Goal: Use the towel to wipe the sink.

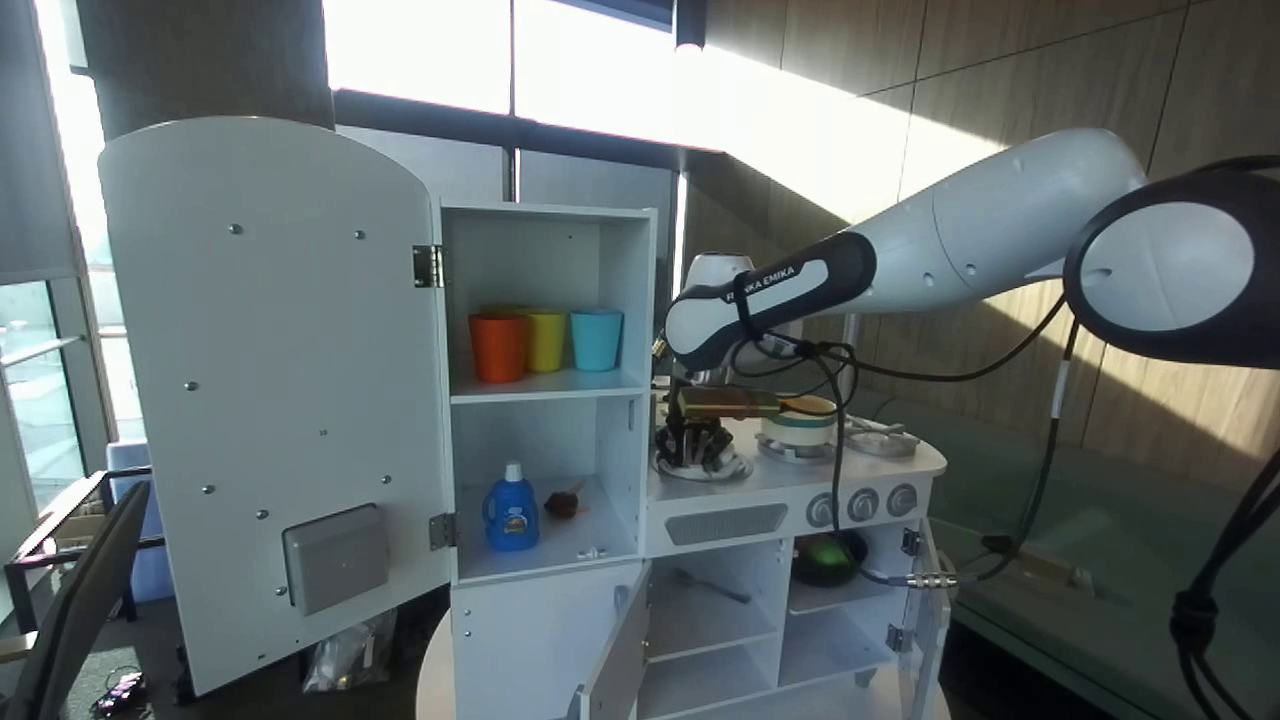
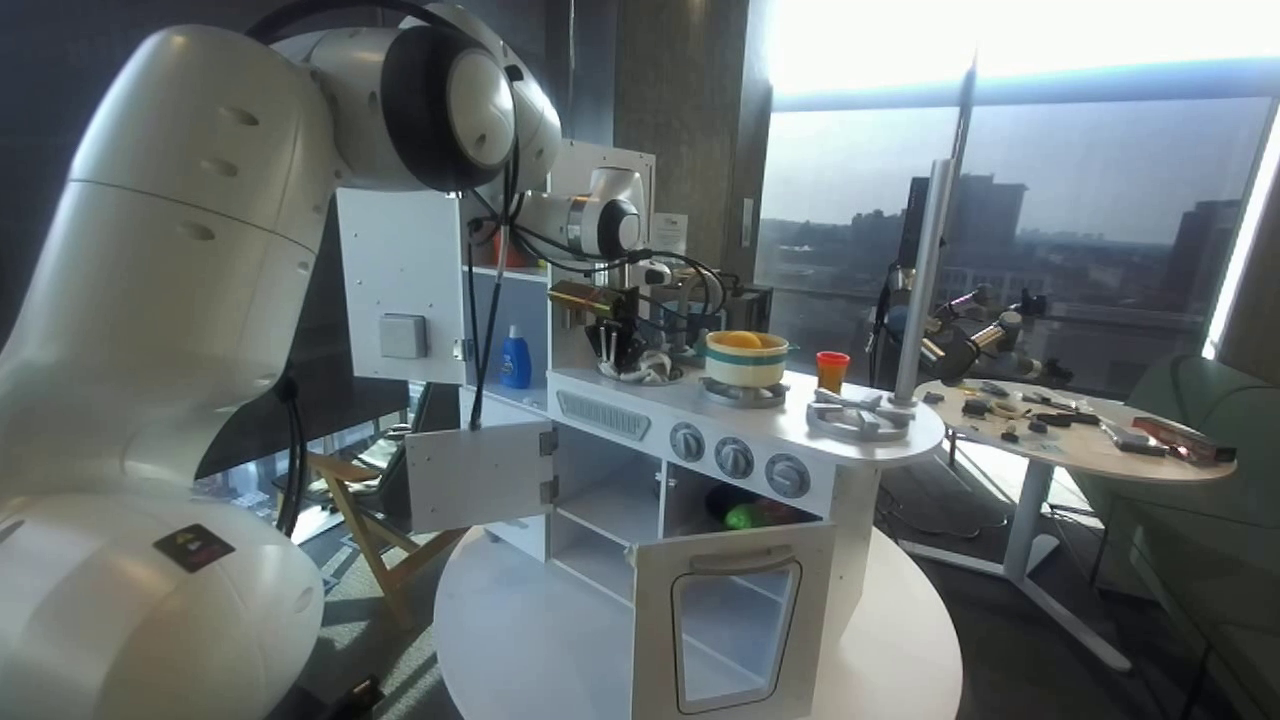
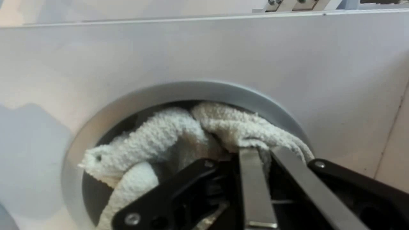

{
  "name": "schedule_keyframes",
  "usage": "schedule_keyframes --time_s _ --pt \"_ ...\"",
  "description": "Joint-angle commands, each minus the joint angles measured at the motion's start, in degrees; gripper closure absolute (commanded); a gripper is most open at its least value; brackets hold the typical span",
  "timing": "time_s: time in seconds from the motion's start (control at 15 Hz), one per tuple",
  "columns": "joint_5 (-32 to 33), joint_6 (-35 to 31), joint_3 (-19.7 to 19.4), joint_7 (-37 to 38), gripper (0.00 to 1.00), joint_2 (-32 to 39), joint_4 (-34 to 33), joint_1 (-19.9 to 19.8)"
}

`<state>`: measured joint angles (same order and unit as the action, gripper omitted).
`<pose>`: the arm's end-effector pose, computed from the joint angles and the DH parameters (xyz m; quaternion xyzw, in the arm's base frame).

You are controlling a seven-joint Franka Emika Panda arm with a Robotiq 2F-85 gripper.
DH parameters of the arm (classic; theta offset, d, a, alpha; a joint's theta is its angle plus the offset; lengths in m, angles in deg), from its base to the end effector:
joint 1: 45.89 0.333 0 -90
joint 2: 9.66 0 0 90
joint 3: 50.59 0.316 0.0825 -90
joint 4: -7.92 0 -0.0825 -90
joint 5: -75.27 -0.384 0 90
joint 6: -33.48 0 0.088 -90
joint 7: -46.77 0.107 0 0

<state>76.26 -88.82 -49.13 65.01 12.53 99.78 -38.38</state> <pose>0.6746 0.1036 0.4201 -0.9944 0.0778 -0.0707 0.0141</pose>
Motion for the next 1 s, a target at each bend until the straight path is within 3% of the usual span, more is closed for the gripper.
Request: schedule_keyframes --time_s 0.0,0.67,0.93 --pt "-4.39 -1.14 1.93 -2.96 0.93 0.49 -2.07 -0.51" --pt "4.15 -6.87 -3.71 6.62 0.93 4.24 -4.31 0.57" --pt "6.26 -2.07 -5.56 9.87 0.92 3.05 -4.09 0.37"
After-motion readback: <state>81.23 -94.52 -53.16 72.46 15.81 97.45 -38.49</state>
